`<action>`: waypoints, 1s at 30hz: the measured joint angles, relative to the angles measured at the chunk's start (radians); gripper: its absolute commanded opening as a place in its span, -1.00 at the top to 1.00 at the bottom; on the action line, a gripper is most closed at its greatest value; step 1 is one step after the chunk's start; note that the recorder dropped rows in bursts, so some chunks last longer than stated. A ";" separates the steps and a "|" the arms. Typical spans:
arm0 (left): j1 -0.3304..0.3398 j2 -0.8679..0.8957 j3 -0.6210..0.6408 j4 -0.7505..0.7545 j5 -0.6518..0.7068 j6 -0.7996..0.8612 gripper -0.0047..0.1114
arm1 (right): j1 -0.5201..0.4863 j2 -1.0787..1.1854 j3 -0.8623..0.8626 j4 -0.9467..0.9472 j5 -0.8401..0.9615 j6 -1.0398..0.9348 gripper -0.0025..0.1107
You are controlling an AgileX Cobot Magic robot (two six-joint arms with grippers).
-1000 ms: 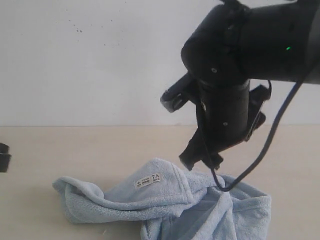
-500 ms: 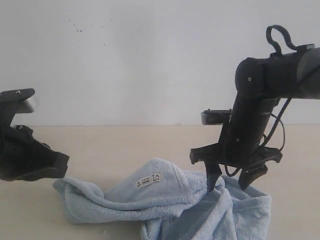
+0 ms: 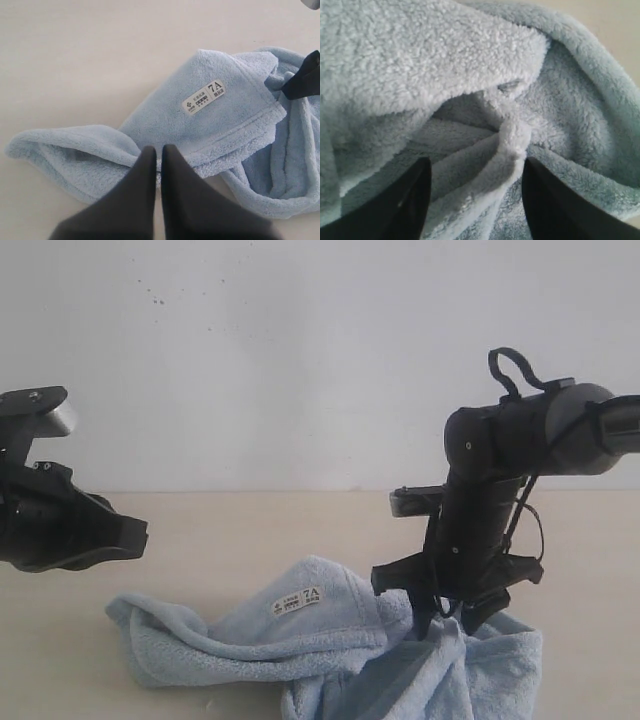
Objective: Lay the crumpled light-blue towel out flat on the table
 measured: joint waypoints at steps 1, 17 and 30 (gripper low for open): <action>0.000 0.000 0.000 -0.002 0.000 0.000 0.85 | 0.000 0.000 0.000 -0.009 0.010 0.000 -0.04; 0.000 0.000 0.000 -0.002 -0.002 0.000 0.85 | 0.000 0.046 0.000 -0.011 0.067 0.014 0.95; 0.000 0.008 0.000 -0.002 -0.016 0.086 0.85 | 0.000 -0.156 0.000 -0.289 0.134 -0.005 0.96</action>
